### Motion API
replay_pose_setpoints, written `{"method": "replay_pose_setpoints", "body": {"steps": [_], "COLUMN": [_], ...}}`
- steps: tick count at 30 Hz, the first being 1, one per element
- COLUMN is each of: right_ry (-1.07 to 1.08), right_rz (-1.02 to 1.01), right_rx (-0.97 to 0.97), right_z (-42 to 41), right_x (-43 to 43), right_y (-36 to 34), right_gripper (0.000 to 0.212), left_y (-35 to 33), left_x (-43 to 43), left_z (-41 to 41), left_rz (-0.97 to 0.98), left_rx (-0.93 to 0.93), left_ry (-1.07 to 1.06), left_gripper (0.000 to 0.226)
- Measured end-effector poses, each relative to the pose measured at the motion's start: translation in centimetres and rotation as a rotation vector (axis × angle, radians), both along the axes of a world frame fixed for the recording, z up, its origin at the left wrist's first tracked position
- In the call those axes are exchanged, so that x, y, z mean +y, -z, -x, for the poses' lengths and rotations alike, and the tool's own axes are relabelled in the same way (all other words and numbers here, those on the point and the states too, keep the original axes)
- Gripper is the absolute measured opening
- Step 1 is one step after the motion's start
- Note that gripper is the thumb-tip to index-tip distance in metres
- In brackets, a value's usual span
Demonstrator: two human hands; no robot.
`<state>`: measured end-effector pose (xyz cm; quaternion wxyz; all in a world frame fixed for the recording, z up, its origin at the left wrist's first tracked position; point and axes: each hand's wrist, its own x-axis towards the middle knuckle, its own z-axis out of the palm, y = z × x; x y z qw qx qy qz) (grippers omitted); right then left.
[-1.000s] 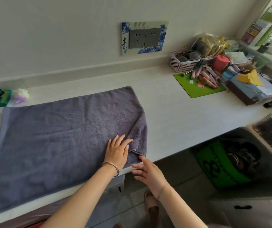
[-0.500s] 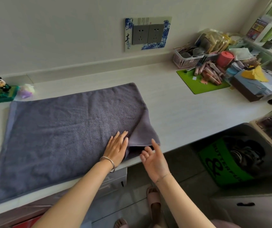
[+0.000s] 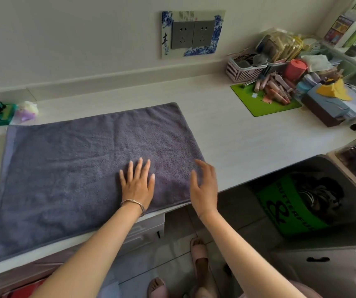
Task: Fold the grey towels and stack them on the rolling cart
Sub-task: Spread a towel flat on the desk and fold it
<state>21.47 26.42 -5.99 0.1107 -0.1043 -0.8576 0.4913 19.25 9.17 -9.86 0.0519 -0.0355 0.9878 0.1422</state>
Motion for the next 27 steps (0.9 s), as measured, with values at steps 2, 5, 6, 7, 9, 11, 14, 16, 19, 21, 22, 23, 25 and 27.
{"method": "replay_pose_setpoints", "body": {"steps": [2,5,6,7,9,11,14,16,19,21,22,23,25,27], "right_ry": [-0.209,-0.44,-0.483,-0.5,-0.482,-0.433,-0.349,-0.334,-0.298,-0.191,-0.162,-0.153,-0.163,-0.169], "right_rz": [-0.318,-0.644,-0.704,-0.746,-0.785,-0.793,-0.756,-0.764,-0.668,-0.52,-0.487,-0.484,-0.471,-0.4], "right_rx": [-0.041,-0.075,-0.094,-0.105,-0.119,-0.135,-0.219,-0.282,-0.295,-0.247,-0.237,-0.244,-0.317,-0.41], "right_z": [2.1,4.1,4.6,4.9,5.5,6.2,6.9,7.2,7.8,8.5,8.9,9.3,9.9,10.6], "right_x": [-1.4,-2.5,-2.4,-2.0,-0.5,1.4,4.8,6.6,7.0,6.5,6.2,6.0,5.6,5.2], "right_y": [0.8,2.8,3.6,4.1,4.8,4.9,4.9,4.8,4.5,3.6,3.0,2.5,1.5,0.9], "right_gripper": [0.044,0.052,0.055,0.058,0.065,0.068,0.069,0.066,0.058,0.049,0.044,0.041,0.04,0.043], "left_y": [0.7,1.2,1.3,1.3,1.3,1.3,1.4,1.3,1.3,1.4,1.5,1.3,1.2,1.0], "left_x": [-0.6,-0.8,-0.8,-0.8,-0.8,-0.8,-0.7,-0.7,-0.7,-0.7,-0.7,-0.7,-0.6,-0.9], "left_z": [0.0,-0.3,-0.3,-0.3,-0.4,-0.3,-0.3,-0.2,-0.2,-0.1,-0.1,-0.1,-0.1,-0.1], "left_rz": [0.065,0.091,0.087,0.089,0.093,0.09,0.083,0.082,0.081,0.081,0.077,0.074,0.061,0.028], "left_rx": [-0.027,0.023,0.031,0.033,0.036,0.043,0.037,0.027,0.017,0.013,0.016,0.015,0.008,0.024], "left_ry": [-0.043,-0.048,-0.049,-0.045,-0.043,-0.047,-0.051,-0.051,-0.048,-0.047,-0.051,-0.053,-0.046,-0.033], "left_gripper": [0.054,0.065,0.069,0.071,0.072,0.07,0.069,0.068,0.065,0.063,0.063,0.062,0.062,0.066]}}
